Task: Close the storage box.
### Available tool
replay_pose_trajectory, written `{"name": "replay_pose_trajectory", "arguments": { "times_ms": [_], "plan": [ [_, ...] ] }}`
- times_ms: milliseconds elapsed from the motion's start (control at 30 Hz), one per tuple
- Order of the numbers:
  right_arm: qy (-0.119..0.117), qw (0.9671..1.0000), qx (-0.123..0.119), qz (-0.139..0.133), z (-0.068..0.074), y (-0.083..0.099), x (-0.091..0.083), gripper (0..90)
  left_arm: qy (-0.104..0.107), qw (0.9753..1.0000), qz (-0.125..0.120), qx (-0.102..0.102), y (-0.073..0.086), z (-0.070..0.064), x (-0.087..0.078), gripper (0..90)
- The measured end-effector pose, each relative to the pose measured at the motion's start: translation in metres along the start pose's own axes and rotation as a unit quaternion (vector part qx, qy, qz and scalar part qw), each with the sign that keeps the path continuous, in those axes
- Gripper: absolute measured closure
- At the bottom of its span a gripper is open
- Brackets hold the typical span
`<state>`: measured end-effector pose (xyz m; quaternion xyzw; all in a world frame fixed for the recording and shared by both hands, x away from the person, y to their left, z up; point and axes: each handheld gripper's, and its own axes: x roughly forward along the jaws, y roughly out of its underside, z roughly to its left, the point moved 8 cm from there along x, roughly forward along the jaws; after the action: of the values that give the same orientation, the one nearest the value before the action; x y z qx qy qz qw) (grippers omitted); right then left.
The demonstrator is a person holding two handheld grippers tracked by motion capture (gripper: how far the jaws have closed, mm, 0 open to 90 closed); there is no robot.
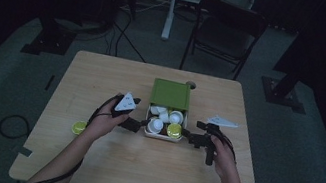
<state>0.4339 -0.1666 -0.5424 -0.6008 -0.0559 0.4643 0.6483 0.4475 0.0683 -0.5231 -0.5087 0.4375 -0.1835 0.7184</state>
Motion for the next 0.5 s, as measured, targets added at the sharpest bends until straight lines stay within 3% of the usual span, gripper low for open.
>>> {"name": "replay_pose_trajectory", "arguments": {
  "times_ms": [500],
  "plan": [
    [0.006, 1.0, 0.006, 0.005, -0.0066, -0.0048, 0.0057, 11.0, -0.007, 1.0, -0.001, -0.005, -0.0012, 0.0084, 0.0059, 9.3]
  ]
}}
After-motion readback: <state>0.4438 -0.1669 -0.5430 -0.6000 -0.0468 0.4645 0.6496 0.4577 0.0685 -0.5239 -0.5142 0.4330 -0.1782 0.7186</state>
